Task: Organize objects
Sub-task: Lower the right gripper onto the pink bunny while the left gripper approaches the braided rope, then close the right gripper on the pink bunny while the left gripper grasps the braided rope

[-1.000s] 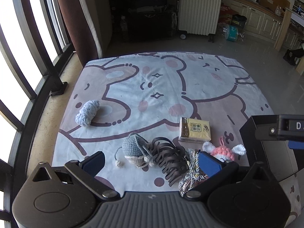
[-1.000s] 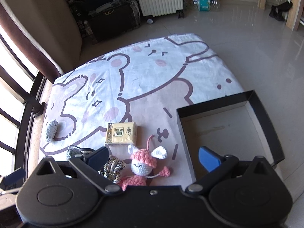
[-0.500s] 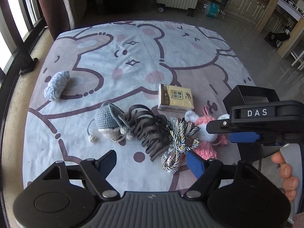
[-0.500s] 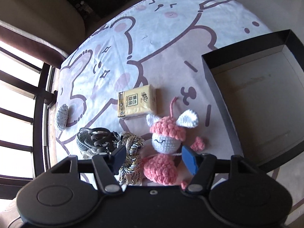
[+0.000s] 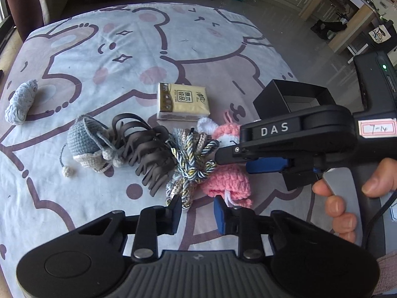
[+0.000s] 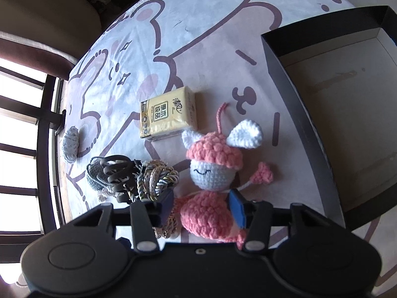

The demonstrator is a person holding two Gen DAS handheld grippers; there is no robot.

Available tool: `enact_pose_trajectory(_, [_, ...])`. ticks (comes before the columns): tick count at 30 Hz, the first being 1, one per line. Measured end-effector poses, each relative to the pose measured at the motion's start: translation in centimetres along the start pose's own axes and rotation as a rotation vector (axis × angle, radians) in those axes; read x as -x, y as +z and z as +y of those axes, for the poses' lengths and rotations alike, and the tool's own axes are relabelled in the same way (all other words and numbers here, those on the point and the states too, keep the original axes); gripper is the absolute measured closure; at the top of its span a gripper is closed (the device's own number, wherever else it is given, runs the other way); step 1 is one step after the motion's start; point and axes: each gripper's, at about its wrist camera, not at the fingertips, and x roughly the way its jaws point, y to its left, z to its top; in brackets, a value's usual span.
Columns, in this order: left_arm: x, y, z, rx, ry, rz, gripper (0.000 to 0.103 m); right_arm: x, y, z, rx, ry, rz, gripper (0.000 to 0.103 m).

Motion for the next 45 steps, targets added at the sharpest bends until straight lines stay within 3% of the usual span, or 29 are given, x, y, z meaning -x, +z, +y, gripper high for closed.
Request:
enact_pose_trajectory(13, [-1.8,0.1,-0.8,-0.071,-0.012,-0.06,0.075,-1.8,-0.3,-0.4,0.012,0.003,0.054,0.056])
enact_pose_trajectory(21, [-2.6,0.3,-0.8,-0.065,0.037,-0.083,0.072,-0.9,-0.1,-0.1,0.037,-0.004,0.044,0.061])
enact_pose_trajectory(27, [-3.1,0.4,-1.3,-0.105,0.12,-0.1,0.071,0.6,0.0,-0.3,0.04,0.016,0.052,0.063])
enact_pose_trajectory(34, [-4.4,0.2,-2.2,-0.154,0.159,-0.071,0.061,1.7,-0.6,-0.7,0.1,0.01,0.091,0.064])
enact_pose_trajectory(42, [-6.2,0.2,-2.4,-0.139,0.166,0.004,0.061,2.3,-1.5,-2.3,0.149,-0.003,0.159,0.063])
enact_pose_trajectory(45, [-6.6,0.3,-2.2,-0.101,0.143,0.05,0.066,1.9,-1.9,-2.8,0.176,-0.01,0.202,0.063])
